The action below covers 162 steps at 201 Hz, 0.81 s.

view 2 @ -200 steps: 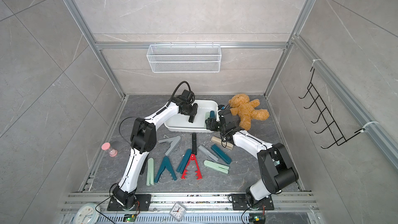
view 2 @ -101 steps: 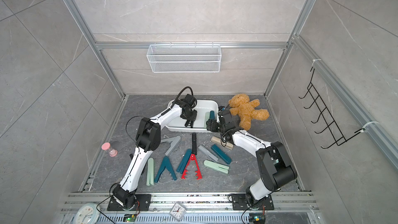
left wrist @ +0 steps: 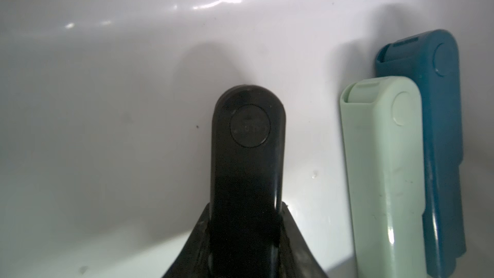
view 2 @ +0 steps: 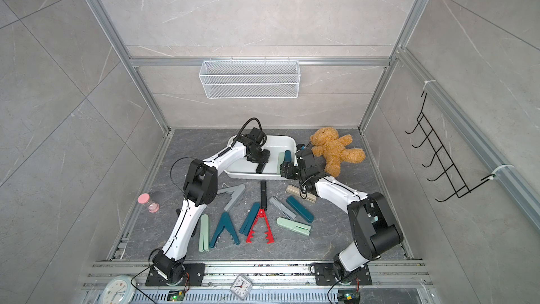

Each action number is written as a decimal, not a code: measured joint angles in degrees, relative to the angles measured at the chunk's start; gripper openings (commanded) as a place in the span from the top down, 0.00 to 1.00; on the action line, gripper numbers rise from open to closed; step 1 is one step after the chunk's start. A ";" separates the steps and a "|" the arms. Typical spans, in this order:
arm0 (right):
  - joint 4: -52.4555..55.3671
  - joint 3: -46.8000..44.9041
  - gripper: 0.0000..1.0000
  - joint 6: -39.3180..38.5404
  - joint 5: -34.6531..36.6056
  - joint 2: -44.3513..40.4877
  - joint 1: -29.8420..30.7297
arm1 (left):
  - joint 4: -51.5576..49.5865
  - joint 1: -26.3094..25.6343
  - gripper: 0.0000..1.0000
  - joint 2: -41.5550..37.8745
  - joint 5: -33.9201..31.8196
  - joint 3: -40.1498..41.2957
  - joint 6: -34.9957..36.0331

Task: Put the pruning pliers into the storage box
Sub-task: Place the pruning pliers in the storage box.

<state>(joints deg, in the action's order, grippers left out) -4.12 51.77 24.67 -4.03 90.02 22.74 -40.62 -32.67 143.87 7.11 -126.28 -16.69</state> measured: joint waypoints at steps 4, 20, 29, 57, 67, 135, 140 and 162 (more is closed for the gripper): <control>0.00 0.00 0.19 0.00 0.00 0.00 0.00 | 0.11 -0.04 0.63 -0.07 0.37 0.17 -0.26; 0.02 0.00 0.19 0.00 0.00 0.00 0.00 | 0.24 -0.22 0.56 -0.46 1.86 1.07 -1.11; 0.02 0.00 0.19 0.02 0.00 0.00 0.00 | 0.22 -0.35 0.51 -0.72 2.69 1.51 -1.57; 0.02 0.00 0.19 0.22 0.00 0.00 0.00 | 0.55 -0.48 0.44 -1.38 4.33 2.21 -2.51; 0.02 0.00 0.19 0.22 0.00 0.00 0.00 | 0.74 -0.46 0.44 -1.57 5.01 2.58 -2.91; 0.50 -0.02 0.19 0.28 0.90 -0.02 -0.17 | 5.22 0.57 0.45 -4.92 9.16 8.90 -6.08; 0.50 -0.02 0.19 0.44 0.98 -0.02 -0.20 | 5.38 0.61 0.45 -4.92 9.66 8.92 -6.27; 0.59 -0.02 0.19 0.79 1.20 -0.02 -0.33 | 6.38 0.83 0.46 -4.90 10.99 9.07 -6.60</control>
<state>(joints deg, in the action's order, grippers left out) -3.53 51.75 25.45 -2.83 90.00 22.41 -34.24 -31.83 138.98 18.11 -117.21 -23.29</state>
